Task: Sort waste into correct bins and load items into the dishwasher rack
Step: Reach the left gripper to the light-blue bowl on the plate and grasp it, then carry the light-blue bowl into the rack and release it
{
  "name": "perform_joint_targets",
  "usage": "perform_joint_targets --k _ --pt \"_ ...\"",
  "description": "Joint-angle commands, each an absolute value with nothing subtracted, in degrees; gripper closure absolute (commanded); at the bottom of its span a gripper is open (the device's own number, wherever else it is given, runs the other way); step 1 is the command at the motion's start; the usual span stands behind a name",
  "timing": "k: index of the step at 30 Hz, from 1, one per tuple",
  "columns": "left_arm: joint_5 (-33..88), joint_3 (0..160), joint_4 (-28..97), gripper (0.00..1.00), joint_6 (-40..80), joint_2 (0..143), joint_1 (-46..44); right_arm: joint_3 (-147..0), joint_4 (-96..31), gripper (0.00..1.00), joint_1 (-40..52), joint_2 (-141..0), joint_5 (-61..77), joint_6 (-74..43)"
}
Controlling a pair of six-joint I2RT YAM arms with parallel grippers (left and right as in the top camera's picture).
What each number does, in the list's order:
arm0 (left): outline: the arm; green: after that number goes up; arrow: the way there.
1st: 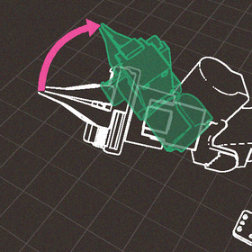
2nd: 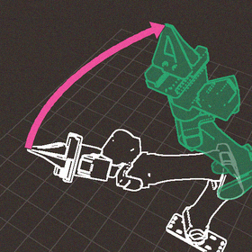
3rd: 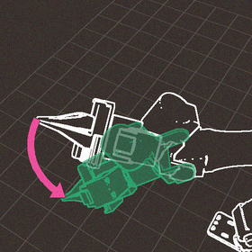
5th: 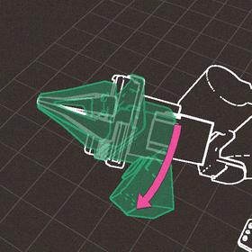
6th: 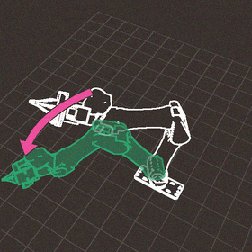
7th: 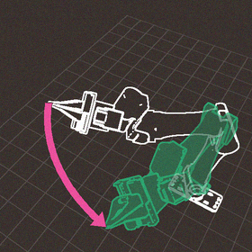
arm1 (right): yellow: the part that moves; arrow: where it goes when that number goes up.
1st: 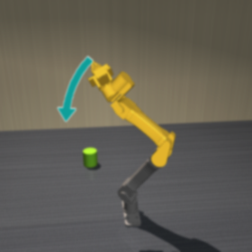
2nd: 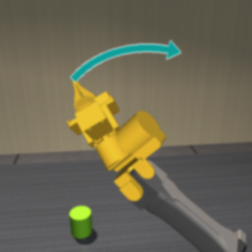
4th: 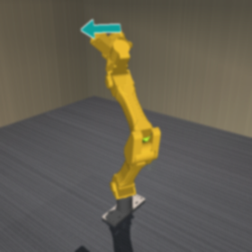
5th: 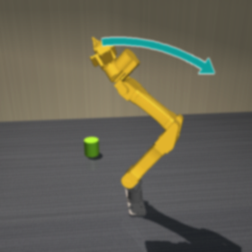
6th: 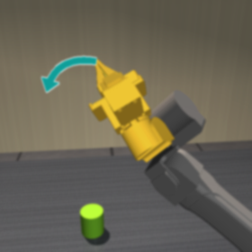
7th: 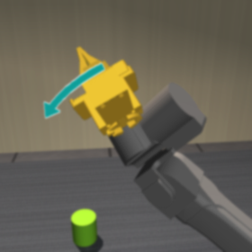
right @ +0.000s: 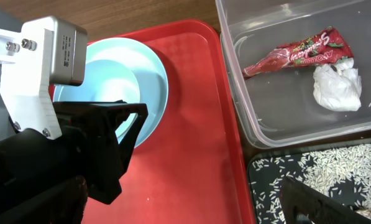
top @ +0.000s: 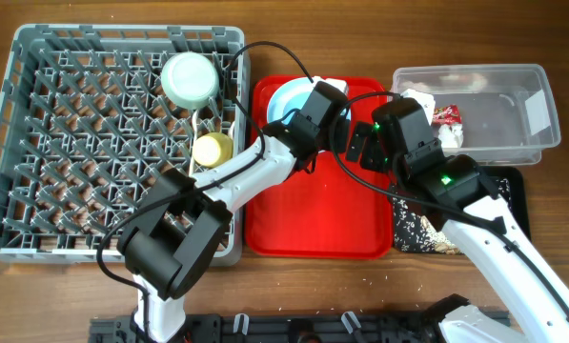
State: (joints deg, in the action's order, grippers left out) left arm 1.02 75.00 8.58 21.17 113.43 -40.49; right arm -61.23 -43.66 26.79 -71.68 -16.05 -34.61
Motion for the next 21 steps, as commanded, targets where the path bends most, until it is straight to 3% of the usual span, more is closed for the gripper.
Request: perform_joint_targets --k 1,5,8,10,13,17,19,21 --pt "-0.3 75.0 8.5 0.74 21.5 115.2 -40.4 -61.5 -43.6 0.0 26.7 -71.8 -15.9 -34.5" --pt "-2.1 75.0 8.1 0.75 21.4 117.5 -40.4 -61.5 -43.6 0.0 26.7 -71.8 -15.9 -34.5" --pt "-3.2 75.0 7.4 0.83 21.4 117.4 -40.3 -61.5 -43.6 0.0 26.7 -71.8 -15.9 -34.5" --pt "-3.2 75.0 7.2 0.96 21.4 117.4 -40.2 -61.5 -43.6 0.0 26.7 -71.8 -15.9 -34.5" --pt "-3.7 75.0 5.4 0.96 21.4 115.6 -39.9 -61.5 -43.6 0.0 26.7 -71.8 -15.9 -34.5" --pt "0.8 75.9 12.4 0.96 21.5 96.4 -35.8 -61.5 -43.6 0.0 26.7 -71.8 -15.9 -34.5" --pt "9.4 75.9 21.1 0.96 22.3 83.0 -30.1 -61.5 -43.6 0.0 26.7 -71.8 -15.9 -34.5" --pt "25.3 75.9 32.4 0.96 24.5 72.4 -20.3 -61.5 -43.6 0.0 26.7 -71.8 -15.9 -34.5"
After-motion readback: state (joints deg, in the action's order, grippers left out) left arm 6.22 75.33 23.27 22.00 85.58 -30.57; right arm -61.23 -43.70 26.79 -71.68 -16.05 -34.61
